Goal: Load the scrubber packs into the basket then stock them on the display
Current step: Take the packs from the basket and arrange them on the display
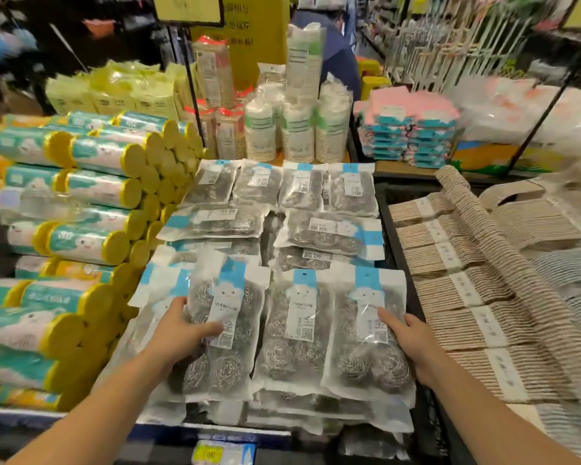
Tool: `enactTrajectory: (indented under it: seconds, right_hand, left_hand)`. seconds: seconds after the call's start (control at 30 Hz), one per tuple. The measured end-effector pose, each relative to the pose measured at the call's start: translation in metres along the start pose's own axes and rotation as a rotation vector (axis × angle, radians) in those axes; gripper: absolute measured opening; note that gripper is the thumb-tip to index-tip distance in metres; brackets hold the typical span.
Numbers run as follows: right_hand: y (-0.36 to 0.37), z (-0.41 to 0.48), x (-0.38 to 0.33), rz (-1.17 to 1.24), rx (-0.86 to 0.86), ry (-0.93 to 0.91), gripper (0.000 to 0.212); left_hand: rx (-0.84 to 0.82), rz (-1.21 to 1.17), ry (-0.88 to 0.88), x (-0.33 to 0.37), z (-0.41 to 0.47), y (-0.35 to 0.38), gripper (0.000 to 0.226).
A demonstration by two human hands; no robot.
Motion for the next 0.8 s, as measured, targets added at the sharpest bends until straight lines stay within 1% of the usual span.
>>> enactTrajectory:
  seconds: [0.13,0.23,0.33,0.4,0.5,0.6,0.7,0.8]
  right_hand:
    - [0.004,0.011,0.017,-0.044,0.002,0.047,0.035]
    - [0.015,0.014,0.020,-0.068,-0.008,0.050,0.031]
    - [0.032,0.012,0.018,-0.113,-0.031,0.015,0.031]
    - [0.043,0.010,0.015,-0.142,-0.036,-0.031,0.025]
    - [0.051,0.017,0.019,-0.227,-0.017,-0.067,0.029]
    - [0.053,0.021,0.023,-0.339,0.033,-0.081,0.047]
    - [0.055,0.019,0.022,-0.469,0.041,-0.103,0.057]
    - [0.053,0.019,0.026,-0.709,0.119,-0.116,0.085]
  left_hand:
    - [0.027,0.135,0.078,-0.002,0.004,0.004,0.075]
    - [0.040,0.191,0.106,0.003,0.001,0.002,0.079]
    - [0.038,0.238,0.098,0.000,0.003,-0.005,0.082]
    - [0.028,0.279,0.090,-0.002,0.005,-0.011,0.089]
    - [0.019,0.331,0.068,-0.008,0.011,-0.019,0.100]
    - [0.043,0.457,0.079,-0.016,0.018,-0.022,0.109]
    - [0.044,0.626,0.071,-0.019,0.018,-0.016,0.107]
    - [0.141,0.800,0.101,-0.019,0.016,-0.017,0.106]
Point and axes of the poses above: each hand's wrist, its own z-axis towards the middle knuckle, its own y-axis out of the palm, x = y × z, the point moved 5 cm from there along z, towards the middle knuckle, and after that the axes turned 13 degrees about z, right-handed, at the moved point
